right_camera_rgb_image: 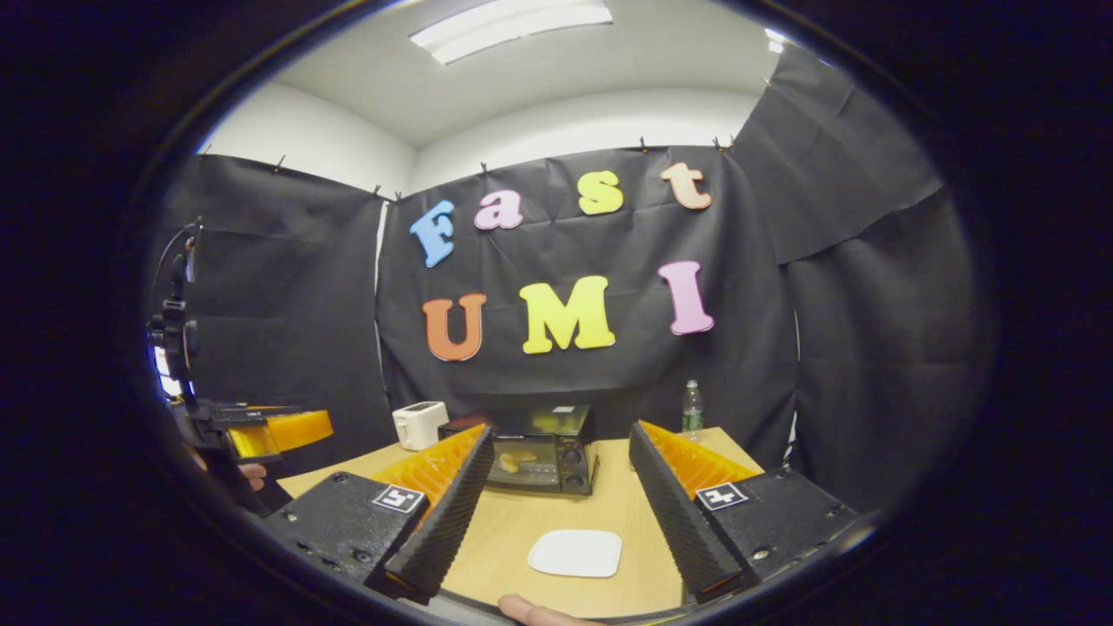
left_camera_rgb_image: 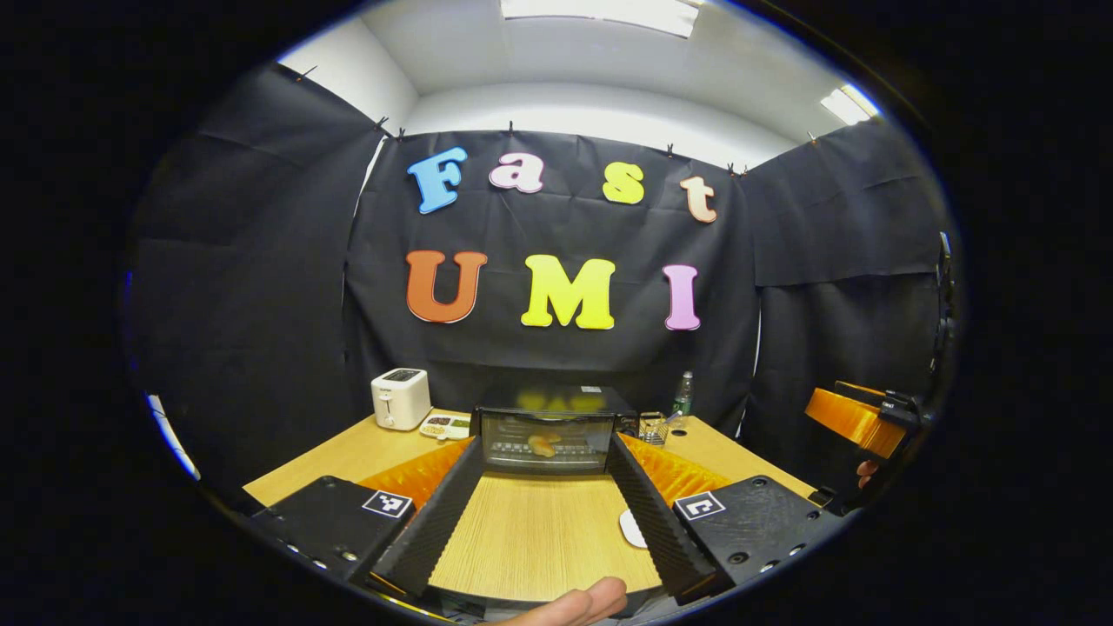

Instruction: Open the electric oven with the left hand, put the food in, and close the electric oven.

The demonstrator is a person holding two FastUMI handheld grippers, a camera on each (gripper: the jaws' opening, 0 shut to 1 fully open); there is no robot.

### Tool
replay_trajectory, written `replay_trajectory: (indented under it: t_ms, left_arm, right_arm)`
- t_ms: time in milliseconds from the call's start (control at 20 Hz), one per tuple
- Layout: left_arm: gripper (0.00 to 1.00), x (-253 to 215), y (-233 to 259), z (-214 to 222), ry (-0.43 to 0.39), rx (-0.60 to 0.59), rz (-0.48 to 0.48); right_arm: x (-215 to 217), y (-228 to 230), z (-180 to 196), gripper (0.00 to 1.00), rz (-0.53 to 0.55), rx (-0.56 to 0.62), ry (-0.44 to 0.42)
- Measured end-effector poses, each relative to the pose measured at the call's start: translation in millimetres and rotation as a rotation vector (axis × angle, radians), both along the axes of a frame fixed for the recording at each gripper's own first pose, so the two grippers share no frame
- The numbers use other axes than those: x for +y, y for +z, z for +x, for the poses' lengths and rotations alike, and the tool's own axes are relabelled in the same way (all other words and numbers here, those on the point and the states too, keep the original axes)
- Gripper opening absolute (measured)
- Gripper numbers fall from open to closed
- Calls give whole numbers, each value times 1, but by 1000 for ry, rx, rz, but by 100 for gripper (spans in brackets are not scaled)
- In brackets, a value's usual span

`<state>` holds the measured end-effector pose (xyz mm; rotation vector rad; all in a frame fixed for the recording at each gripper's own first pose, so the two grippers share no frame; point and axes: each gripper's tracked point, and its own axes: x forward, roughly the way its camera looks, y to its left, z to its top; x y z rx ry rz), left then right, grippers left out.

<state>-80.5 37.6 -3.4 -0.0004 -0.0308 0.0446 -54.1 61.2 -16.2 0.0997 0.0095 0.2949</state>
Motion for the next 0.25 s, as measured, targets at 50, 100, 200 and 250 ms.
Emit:
replay_trajectory:
  t_ms: [50, 100, 200, 250]
  left_arm:
    - [94, -5, 0, 0, -15, 4, 1]
    - [94, -8, 0, -1, -22, 8, 3]
    - [94, -11, 2, -3, -30, 0, 16]
    - [94, -12, 2, -3, -34, -2, 19]
  right_arm:
    - [2, -1, -1, 96, 0, -2, 8]
    - [2, -3, -1, 96, -3, 2, 14]
    - [2, -7, 0, 96, -6, 12, 19]
    - [3, -8, 2, 96, -5, 15, 20]
